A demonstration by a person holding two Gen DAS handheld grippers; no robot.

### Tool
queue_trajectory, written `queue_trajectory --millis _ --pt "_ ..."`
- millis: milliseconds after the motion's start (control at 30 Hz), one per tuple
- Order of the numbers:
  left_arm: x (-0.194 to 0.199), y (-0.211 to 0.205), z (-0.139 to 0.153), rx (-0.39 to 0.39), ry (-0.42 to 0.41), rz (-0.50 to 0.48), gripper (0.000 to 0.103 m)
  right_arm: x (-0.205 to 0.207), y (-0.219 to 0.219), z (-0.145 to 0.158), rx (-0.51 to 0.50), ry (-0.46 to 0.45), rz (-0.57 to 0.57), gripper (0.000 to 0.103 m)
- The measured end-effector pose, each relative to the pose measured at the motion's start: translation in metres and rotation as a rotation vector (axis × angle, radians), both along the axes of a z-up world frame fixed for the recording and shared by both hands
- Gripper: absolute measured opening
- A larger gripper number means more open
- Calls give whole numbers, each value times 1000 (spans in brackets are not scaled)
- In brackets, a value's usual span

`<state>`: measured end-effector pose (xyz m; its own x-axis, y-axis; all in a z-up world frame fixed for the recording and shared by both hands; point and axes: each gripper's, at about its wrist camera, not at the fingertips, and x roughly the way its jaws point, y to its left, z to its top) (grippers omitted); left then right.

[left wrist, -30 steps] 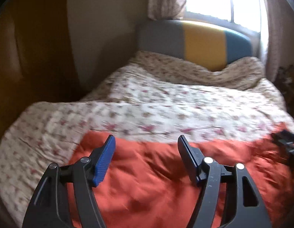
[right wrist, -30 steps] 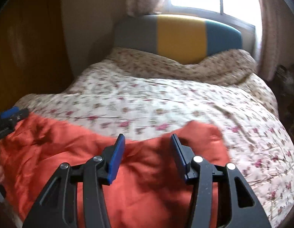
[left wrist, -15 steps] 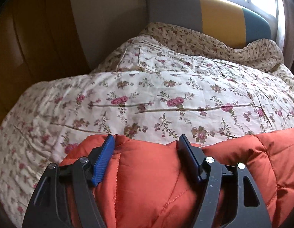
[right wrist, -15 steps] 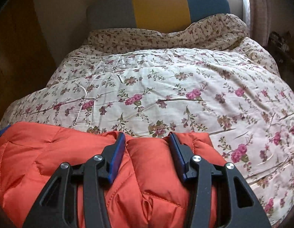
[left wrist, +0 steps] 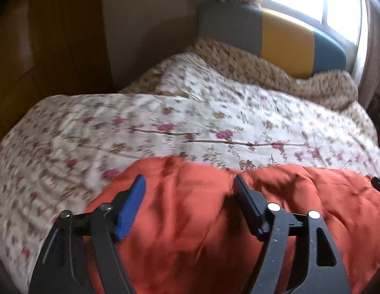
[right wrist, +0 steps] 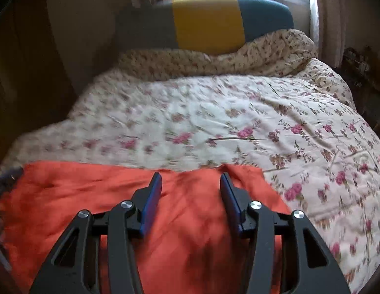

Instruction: Fold large clothes

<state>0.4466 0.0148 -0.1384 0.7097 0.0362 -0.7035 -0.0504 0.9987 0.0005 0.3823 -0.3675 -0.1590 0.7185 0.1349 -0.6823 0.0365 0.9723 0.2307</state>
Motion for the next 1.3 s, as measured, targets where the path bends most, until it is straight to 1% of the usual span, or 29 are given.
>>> queue_trajectory --millis 33,100,167,267,333,400,433,467,567,633,700,733,767,833,867,900,933,1000,1100,1133,1167,1200,1267,1300 --pt "-15 9 7 -14 -18 23 80 -16 8 9 8 -18 14 49" --pt "-39 24 15 -20 -37 72 80 -38 25 20 27 -35 47 49" --pt "-63 40 17 -27 -40 131 80 -60 42 27 42 -52 80 49" --pt "-102 66 16 -86 -58 207 88 -94 74 33 40 -76 134 49" --pt "-130 82 12 -121 -75 264 88 -108 90 34 38 -92 162 48" --pt "-151 91 6 -157 -73 289 88 -121 107 31 27 -102 190 42" --pt "-157 94 3 -174 -68 294 88 -126 115 28 19 -101 201 33" --pt "-168 98 -3 -216 -52 297 88 -131 124 24 8 -99 215 27" --pt "-186 100 -16 -335 -24 293 87 -141 140 13 -14 -93 230 21" --pt "-198 95 -22 -398 -24 286 83 -138 143 5 -29 -83 234 20" --pt "-203 87 -26 -413 -36 271 83 -134 147 -5 -42 -65 226 17" --pt "-199 81 -30 -399 -8 263 83 -131 147 -9 -42 -57 225 17" --pt "-196 78 -34 -402 15 253 83 -128 149 -14 -48 -44 227 17" --pt "-192 72 -46 -462 45 231 83 -122 155 -24 -84 -23 236 16" --pt "-191 73 -51 -492 41 224 83 -118 157 -31 -97 -8 241 16" --pt "-190 72 -54 -532 20 209 83 -116 158 -38 -99 4 246 16" --pt "-188 71 -55 -548 -2 193 83 -113 159 -44 -101 16 253 16" --pt "-179 71 -56 -565 -14 178 83 -109 157 -51 -87 31 260 16" --pt "-162 76 -64 -639 -16 187 83 -105 152 -57 -47 52 267 16" --pt "-159 77 -64 -660 -32 200 80 -105 151 -58 -41 53 268 16" --pt "-156 79 -64 -689 -41 207 70 -105 150 -59 -42 51 269 16" --pt "-153 81 -66 -725 -44 227 65 -105 149 -59 -44 49 268 16" --pt "-151 86 -65 -786 -55 254 44 -105 148 -61 -49 45 267 16" --pt "-151 87 -59 -799 -68 260 40 -105 147 -61 -48 44 266 16"
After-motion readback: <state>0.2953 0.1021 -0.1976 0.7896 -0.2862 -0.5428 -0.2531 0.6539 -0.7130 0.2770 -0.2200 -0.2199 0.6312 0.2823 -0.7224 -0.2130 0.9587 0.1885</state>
